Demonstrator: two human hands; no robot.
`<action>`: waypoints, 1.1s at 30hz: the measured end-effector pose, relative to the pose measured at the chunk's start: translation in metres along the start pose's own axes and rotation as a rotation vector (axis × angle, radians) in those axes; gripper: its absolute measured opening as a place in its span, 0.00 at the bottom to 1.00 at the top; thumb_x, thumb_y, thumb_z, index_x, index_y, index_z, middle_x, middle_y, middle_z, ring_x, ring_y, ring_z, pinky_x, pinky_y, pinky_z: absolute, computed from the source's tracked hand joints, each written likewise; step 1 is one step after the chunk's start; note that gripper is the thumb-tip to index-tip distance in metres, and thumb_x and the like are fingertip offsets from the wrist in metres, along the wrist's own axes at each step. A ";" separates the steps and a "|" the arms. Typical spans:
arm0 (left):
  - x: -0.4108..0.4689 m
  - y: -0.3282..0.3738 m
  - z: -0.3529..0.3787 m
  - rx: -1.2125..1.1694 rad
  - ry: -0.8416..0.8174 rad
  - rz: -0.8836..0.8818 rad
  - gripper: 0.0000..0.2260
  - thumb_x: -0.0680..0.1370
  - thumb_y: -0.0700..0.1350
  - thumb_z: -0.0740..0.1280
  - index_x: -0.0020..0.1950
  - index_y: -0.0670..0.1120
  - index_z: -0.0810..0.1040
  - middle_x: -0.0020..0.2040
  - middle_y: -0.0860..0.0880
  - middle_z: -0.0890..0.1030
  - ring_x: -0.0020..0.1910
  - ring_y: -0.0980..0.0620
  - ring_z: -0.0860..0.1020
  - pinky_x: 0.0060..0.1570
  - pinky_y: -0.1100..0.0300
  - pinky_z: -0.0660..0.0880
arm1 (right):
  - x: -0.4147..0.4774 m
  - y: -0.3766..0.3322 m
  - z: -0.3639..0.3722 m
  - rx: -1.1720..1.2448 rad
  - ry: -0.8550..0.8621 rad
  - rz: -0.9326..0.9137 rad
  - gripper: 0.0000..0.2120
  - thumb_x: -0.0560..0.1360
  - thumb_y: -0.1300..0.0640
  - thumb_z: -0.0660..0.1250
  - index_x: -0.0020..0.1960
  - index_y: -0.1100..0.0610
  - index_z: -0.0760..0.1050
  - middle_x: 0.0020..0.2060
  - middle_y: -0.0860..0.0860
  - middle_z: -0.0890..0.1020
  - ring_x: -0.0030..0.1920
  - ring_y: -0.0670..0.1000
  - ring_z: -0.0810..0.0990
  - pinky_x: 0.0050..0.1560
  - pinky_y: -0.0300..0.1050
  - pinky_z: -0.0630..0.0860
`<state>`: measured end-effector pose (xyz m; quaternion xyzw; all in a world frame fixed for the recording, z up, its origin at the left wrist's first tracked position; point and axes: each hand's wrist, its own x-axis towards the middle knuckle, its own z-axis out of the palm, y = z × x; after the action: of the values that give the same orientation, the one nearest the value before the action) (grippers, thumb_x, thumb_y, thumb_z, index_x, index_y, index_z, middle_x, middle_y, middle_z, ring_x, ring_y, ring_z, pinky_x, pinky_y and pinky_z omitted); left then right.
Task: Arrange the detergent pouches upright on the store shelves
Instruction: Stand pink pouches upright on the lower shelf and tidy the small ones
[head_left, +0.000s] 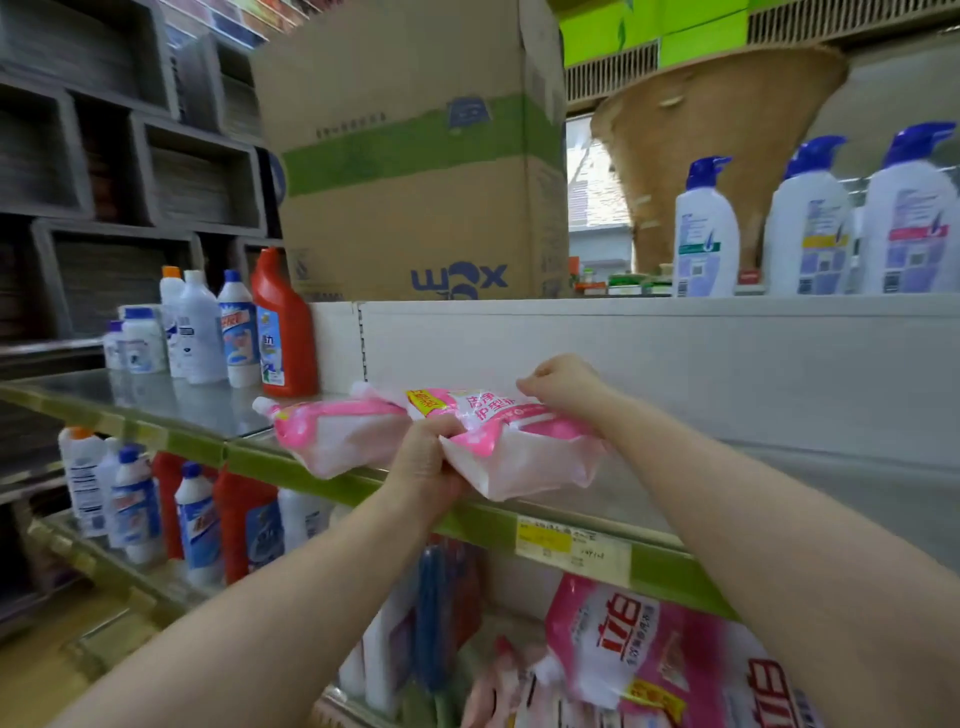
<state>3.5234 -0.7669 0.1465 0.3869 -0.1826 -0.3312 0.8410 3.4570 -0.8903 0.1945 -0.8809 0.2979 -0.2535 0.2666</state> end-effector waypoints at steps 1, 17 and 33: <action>-0.002 0.000 -0.001 0.005 -0.002 0.006 0.15 0.73 0.28 0.50 0.30 0.42 0.65 0.19 0.47 0.71 0.20 0.51 0.74 0.32 0.59 0.76 | 0.002 -0.002 0.002 -0.017 -0.073 0.034 0.17 0.76 0.52 0.63 0.53 0.65 0.78 0.42 0.57 0.78 0.43 0.57 0.78 0.36 0.41 0.69; -0.023 0.006 -0.013 0.211 -0.212 -0.077 0.14 0.59 0.34 0.58 0.44 0.40 0.73 0.27 0.47 0.81 0.24 0.52 0.80 0.25 0.63 0.78 | 0.056 0.002 0.003 0.506 -0.471 0.269 0.31 0.58 0.32 0.72 0.45 0.57 0.77 0.34 0.53 0.84 0.32 0.53 0.83 0.40 0.45 0.81; -0.026 0.005 -0.011 0.137 -0.333 0.027 0.08 0.71 0.39 0.67 0.50 0.42 0.78 0.37 0.45 0.85 0.34 0.47 0.84 0.34 0.54 0.81 | 0.004 -0.014 -0.010 0.962 0.060 -0.068 0.10 0.70 0.60 0.73 0.45 0.63 0.75 0.23 0.51 0.81 0.21 0.46 0.79 0.24 0.37 0.76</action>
<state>3.5128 -0.7405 0.1423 0.3805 -0.3467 -0.3660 0.7753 3.4595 -0.8867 0.2116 -0.6590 0.1255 -0.3964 0.6267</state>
